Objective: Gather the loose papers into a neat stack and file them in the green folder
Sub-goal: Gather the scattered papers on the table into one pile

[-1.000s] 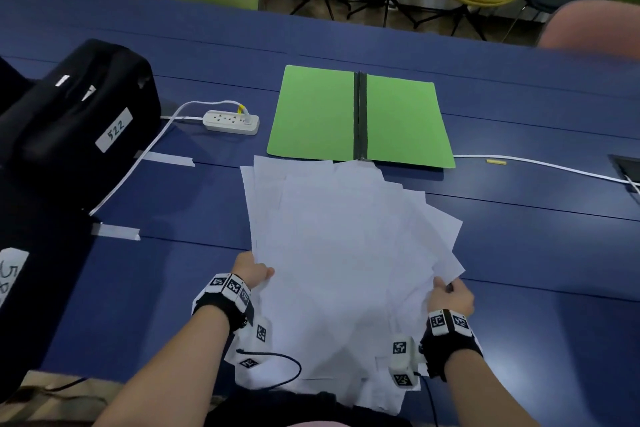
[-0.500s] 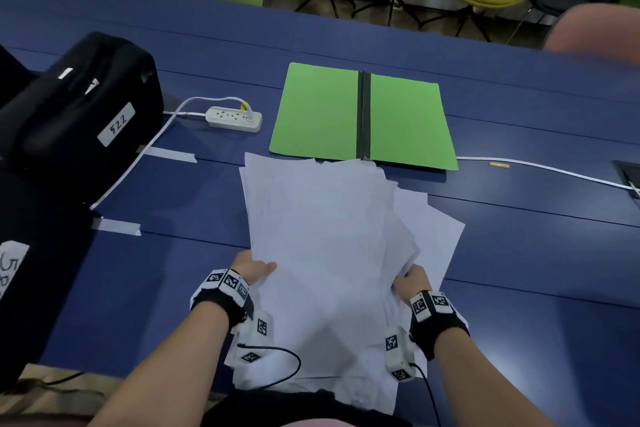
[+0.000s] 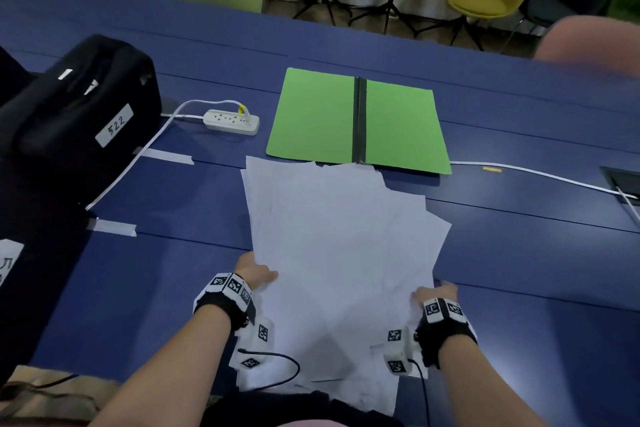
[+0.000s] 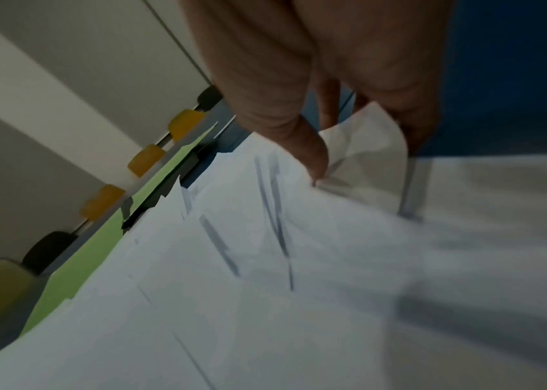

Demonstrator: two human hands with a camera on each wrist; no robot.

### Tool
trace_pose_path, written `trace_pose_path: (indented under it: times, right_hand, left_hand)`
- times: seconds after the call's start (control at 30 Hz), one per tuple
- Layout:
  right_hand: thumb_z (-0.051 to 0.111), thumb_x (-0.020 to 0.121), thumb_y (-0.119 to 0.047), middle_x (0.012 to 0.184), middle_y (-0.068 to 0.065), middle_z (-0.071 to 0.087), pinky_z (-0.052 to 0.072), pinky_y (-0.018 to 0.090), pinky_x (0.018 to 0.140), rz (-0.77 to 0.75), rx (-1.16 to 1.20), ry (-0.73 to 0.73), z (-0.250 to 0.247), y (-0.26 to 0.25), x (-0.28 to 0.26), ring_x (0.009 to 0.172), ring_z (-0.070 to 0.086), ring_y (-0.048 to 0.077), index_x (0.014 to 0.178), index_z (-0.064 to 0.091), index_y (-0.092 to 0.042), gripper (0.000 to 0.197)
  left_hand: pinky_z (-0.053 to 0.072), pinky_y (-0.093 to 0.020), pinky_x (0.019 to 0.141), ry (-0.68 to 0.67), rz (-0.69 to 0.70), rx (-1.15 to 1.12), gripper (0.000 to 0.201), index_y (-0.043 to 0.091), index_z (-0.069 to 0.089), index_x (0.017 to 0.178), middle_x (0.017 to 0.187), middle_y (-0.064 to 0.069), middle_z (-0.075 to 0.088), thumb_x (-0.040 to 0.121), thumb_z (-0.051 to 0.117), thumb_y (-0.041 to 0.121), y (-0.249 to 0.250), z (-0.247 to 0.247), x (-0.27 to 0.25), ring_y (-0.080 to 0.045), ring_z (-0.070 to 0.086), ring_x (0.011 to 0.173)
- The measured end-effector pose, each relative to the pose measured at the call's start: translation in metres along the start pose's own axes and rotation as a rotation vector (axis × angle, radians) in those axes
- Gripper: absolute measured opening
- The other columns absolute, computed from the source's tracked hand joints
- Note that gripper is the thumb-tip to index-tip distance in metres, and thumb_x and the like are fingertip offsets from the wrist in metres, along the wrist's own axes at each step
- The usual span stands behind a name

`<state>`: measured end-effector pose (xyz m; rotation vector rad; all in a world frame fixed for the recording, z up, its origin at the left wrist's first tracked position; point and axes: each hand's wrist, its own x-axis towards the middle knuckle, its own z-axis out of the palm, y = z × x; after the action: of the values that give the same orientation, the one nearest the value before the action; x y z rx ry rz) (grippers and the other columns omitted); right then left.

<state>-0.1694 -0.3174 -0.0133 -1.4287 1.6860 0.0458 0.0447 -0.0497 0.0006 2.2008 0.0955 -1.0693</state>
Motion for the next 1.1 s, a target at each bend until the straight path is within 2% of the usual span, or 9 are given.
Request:
trace_pose_path:
  times: [0.23, 0.33, 0.43, 0.53, 0.67, 0.73, 0.83, 0.97, 1.1]
  right_hand:
    - [0.043, 0.090, -0.006, 0.130, 0.021, 0.053, 0.045, 0.036, 0.089, -0.126, -0.125, -0.121, 0.002, -0.011, -0.017, 0.113, 0.055, 0.038, 0.128, 0.048, -0.001, 0.038]
    - [0.038, 0.097, -0.021, 0.118, 0.020, 0.058, 0.045, 0.033, 0.080, -0.170, -0.158, -0.175, 0.002, -0.003, -0.018, 0.095, 0.057, 0.032, 0.122, 0.056, -0.006, 0.034]
    - [0.037, 0.098, -0.020, 0.107, 0.018, 0.062, 0.046, 0.031, 0.072, -0.219, -0.187, -0.211, 0.018, -0.002, -0.025, 0.086, 0.055, 0.026, 0.115, 0.060, 0.000, 0.035]
    - [0.033, 0.097, -0.001, 0.135, 0.020, 0.052, 0.043, 0.031, 0.093, -0.166, -0.197, -0.317, 0.039, -0.007, -0.027, 0.114, 0.052, 0.025, 0.126, 0.051, 0.004, 0.035]
    - [0.029, 0.099, -0.002, 0.125, 0.016, 0.056, 0.040, 0.020, 0.094, -0.204, -0.164, -0.362, 0.042, -0.026, -0.047, 0.112, 0.054, 0.029, 0.114, 0.055, -0.003, 0.030]
    - [0.032, 0.102, -0.026, 0.115, 0.012, 0.063, 0.046, 0.026, 0.087, -0.208, -0.006, -0.306, 0.033, -0.035, -0.049, 0.104, 0.061, 0.021, 0.113, 0.057, 0.000, 0.038]
    - [0.036, 0.096, -0.049, 0.069, -0.003, 0.067, 0.046, 0.022, 0.055, -0.062, 0.495, -0.255, 0.021, -0.037, -0.042, 0.059, 0.062, 0.013, 0.086, 0.060, -0.015, 0.042]
    - [0.058, 0.088, -0.017, 0.091, 0.010, 0.060, 0.041, 0.027, 0.074, -0.335, 0.151, 0.026, 0.007, -0.033, -0.031, 0.082, 0.055, 0.025, 0.110, 0.062, -0.004, 0.026]
    - [0.058, 0.089, -0.015, 0.099, 0.015, 0.065, 0.047, 0.035, 0.079, -0.317, -0.130, 0.046, 0.011, -0.033, -0.038, 0.093, 0.058, 0.033, 0.105, 0.064, 0.000, 0.023]
  left_hand:
    - [0.040, -0.025, 0.084, 0.076, 0.033, -0.015, 0.035, -0.008, 0.056, 0.118, 0.104, -0.009, 0.057, 0.085, 0.048, -0.012, -0.003, -0.005, -0.008, -0.027, 0.056, 0.101]
    - [0.044, -0.029, 0.084, -0.006, 0.011, 0.050, 0.035, -0.006, 0.056, 0.120, 0.109, -0.010, 0.061, 0.084, 0.053, -0.004, 0.000, -0.015, -0.007, -0.024, 0.054, 0.096]
    - [0.042, -0.029, 0.095, -0.076, -0.022, 0.094, 0.045, 0.001, 0.051, 0.129, 0.130, -0.011, 0.058, 0.085, 0.062, 0.007, 0.007, -0.017, -0.009, -0.026, 0.055, 0.114]
    - [0.035, -0.031, 0.106, -0.101, -0.006, -0.029, 0.061, -0.001, 0.039, 0.138, 0.130, 0.000, 0.048, 0.086, 0.067, 0.015, 0.016, -0.012, -0.012, -0.027, 0.046, 0.131]
    - [0.038, -0.035, 0.108, 0.001, -0.017, -0.095, 0.051, -0.004, 0.045, 0.133, 0.133, -0.010, 0.054, 0.086, 0.063, 0.006, 0.009, -0.008, -0.002, -0.030, 0.050, 0.125]
    - [0.041, -0.037, 0.106, 0.052, -0.028, -0.125, 0.050, -0.005, 0.046, 0.131, 0.131, -0.016, 0.055, 0.084, 0.062, 0.002, 0.002, -0.007, 0.003, -0.032, 0.053, 0.122]
    - [0.043, -0.042, 0.105, 0.041, -0.057, -0.160, 0.056, -0.005, 0.043, 0.132, 0.130, -0.018, 0.056, 0.081, 0.065, 0.003, -0.007, -0.012, 0.004, -0.033, 0.054, 0.120]
    - [0.042, -0.045, 0.107, -0.050, -0.037, -0.163, 0.058, 0.001, 0.047, 0.133, 0.129, -0.013, 0.058, 0.079, 0.068, 0.005, -0.014, -0.024, 0.005, -0.032, 0.055, 0.120]
    - [0.042, -0.039, 0.106, -0.048, -0.049, -0.100, 0.047, -0.003, 0.050, 0.127, 0.128, -0.011, 0.059, 0.083, 0.065, 0.007, -0.013, -0.022, 0.003, -0.032, 0.056, 0.119]
